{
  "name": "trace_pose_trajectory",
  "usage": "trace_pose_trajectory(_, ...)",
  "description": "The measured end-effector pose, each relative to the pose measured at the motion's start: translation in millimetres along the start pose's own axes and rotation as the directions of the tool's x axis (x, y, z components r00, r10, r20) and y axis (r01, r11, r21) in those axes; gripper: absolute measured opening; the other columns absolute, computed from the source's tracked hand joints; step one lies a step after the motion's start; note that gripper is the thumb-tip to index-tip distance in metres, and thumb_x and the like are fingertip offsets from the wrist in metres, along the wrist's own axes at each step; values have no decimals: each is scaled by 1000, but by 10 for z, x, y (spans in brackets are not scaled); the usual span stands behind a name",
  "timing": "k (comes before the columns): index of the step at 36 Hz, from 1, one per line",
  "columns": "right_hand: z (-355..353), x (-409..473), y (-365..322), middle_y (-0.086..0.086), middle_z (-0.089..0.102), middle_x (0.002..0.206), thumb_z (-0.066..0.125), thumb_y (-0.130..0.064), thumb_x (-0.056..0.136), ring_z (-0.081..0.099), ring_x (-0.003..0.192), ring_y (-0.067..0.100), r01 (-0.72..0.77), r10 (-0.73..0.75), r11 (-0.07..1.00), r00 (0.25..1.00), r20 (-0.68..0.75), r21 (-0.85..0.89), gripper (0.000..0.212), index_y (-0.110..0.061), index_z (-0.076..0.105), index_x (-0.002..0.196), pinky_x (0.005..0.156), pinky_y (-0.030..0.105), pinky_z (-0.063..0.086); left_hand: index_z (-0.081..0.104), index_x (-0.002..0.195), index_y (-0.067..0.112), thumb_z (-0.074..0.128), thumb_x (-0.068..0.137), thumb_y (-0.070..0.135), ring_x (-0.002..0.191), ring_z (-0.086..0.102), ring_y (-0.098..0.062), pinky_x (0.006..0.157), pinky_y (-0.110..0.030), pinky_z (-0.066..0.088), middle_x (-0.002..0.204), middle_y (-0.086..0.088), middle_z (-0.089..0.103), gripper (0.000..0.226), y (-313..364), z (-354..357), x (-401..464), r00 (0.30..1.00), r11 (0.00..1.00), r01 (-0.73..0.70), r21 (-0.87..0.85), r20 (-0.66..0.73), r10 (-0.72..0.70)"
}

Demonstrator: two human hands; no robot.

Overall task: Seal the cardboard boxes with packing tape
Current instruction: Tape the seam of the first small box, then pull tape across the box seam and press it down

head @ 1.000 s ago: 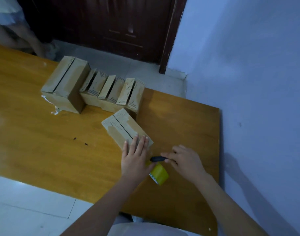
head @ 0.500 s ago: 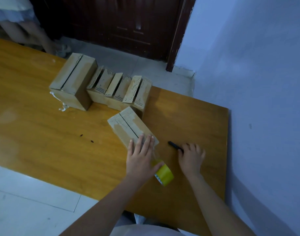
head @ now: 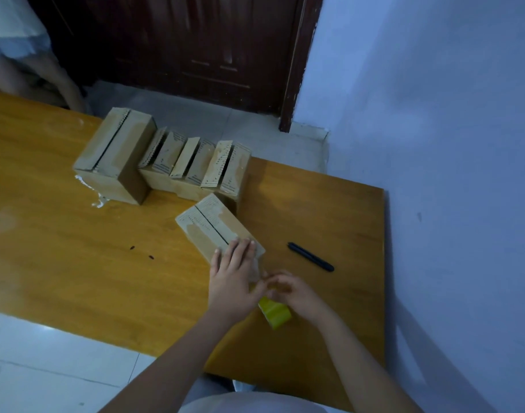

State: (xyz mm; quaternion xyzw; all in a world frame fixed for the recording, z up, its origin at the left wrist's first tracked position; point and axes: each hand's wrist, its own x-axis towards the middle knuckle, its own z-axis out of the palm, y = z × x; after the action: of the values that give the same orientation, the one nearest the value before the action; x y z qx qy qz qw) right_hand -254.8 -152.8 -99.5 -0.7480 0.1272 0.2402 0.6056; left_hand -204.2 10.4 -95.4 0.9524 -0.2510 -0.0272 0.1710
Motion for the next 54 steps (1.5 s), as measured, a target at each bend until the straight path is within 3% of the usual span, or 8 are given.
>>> trace_pose_trajectory(15, 3, -308, 194, -11, 58, 117, 71, -1, 78, 56, 110, 10, 31, 1, 993, 966, -258, 118, 32, -32, 73, 69, 96, 32, 46, 49, 135, 12, 63, 84, 21, 128, 39, -27, 103, -49, 29, 135, -6, 54, 54, -50, 206, 90, 972, 983, -31, 182, -225, 72)
trace_pose_trajectory(18, 28, -275, 149, -10, 58, 116, 70, -2, 79, 55, 111, 12, 31, -3, 993, 969, -249, 110, 32, -32, 72, 69, 92, 26, 45, 42, 138, 11, 73, 78, 22, 128, 40, -28, 103, -49, 28, 137, -7, 52, 68, -34, 212, 103, 981, 982, -11, 190, -186, 47)
trace_pose_trajectory(24, 23, -264, 131, -6, 58, 119, 70, -2, 79, 55, 111, 12, 16, 20, 989, 971, -237, 149, 29, -29, 73, 68, 94, 28, 44, 51, 137, 11, 31, 94, 40, 132, 41, -26, 104, -47, 29, 138, -5, 53, 55, 54, 86, 113, 993, 990, 44, 131, -113, -29)
trace_pose_trajectory(30, 10, -278, 125, -11, 58, 119, 70, -5, 80, 55, 110, 10, 11, 18, 992, 973, -229, 124, 27, -29, 74, 68, 95, 31, 44, 49, 137, 9, 81, 73, 21, 119, 54, -30, 89, -51, 43, 133, -9, 56, 72, -76, 60, 163, 995, 957, -77, 280, -34, 90)
trace_pose_trajectory(40, -145, -180, -70, -7, 57, 114, 70, 1, 79, 54, 109, 13, 54, -22, 995, 939, -343, 85, 44, -36, 71, 55, 90, 29, 42, 62, 123, 1, 92, 44, 14, 104, 63, -35, 72, -50, 52, 124, -20, 61, 86, 316, -86, 143, 976, 961, 138, 239, 134, -174)
trace_pose_trajectory(44, -310, -116, -294, 0, 60, 113, 71, 2, 77, 57, 105, 19, 90, -76, 996, 910, -408, 17, 46, -37, 70, 53, 91, 32, 44, 42, 139, 0, 71, 79, 22, 120, 47, -38, 89, -51, 43, 138, -25, 43, 71, 344, -227, 208, 982, 938, 88, 336, 127, -137)
trace_pose_trajectory(48, -430, -79, -595, 6, 60, 107, 70, 9, 73, 57, 97, 20, 131, -123, 991, 878, -463, -16, 38, -27, 67, 62, 82, 25, 40, 63, 120, 0, 75, 68, 24, 90, 49, -31, 65, -40, 46, 105, -18, 59, 59, 258, -227, 283, 980, 928, 45, 369, 165, -113)
trace_pose_trajectory(54, -528, -144, -965, -4, 61, 104, 70, 6, 76, 58, 94, 14, 178, -147, 984, 844, -516, 11, 25, -18, 70, 69, 77, 19, 43, 32, 132, 13, 53, 90, 34, 119, 35, -27, 83, -34, 42, 129, -11, 31, 52, 320, -290, 399, 974, 942, 82, 325, 174, -145)
